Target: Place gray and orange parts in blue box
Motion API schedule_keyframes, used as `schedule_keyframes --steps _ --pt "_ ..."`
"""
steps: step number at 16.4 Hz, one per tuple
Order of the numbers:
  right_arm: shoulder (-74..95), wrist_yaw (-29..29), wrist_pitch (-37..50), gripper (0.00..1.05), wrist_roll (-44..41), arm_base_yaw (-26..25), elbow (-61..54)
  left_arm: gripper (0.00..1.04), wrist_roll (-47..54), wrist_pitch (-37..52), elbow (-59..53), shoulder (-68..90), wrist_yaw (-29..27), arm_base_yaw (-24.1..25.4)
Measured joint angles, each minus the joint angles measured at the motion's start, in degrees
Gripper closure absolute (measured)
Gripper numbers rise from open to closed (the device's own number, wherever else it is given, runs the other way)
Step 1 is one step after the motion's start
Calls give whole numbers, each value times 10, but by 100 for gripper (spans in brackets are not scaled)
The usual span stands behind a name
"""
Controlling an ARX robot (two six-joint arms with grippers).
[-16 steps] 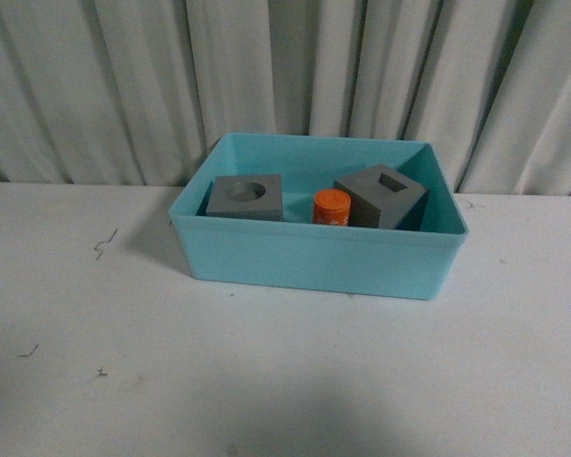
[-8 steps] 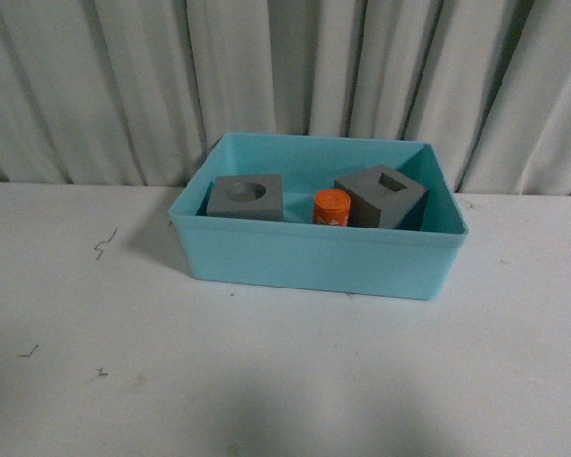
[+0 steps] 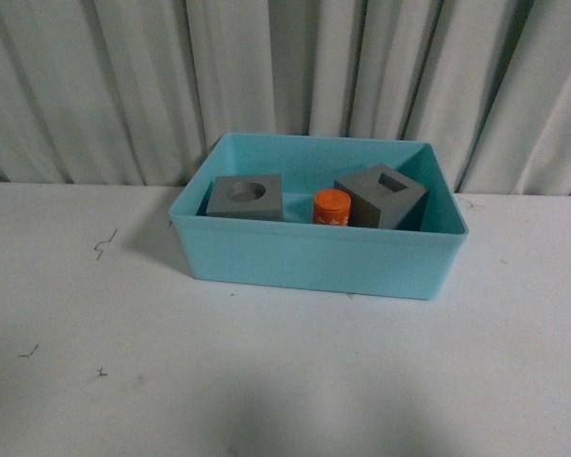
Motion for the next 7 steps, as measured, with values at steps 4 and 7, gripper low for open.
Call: schedule_keyframes --steps 4,7 --pt "0 0 0 6 0 0 0 7 0 0 0 0 0 0" --pt "0 0 0 6 0 0 0 7 0 0 0 0 0 0"
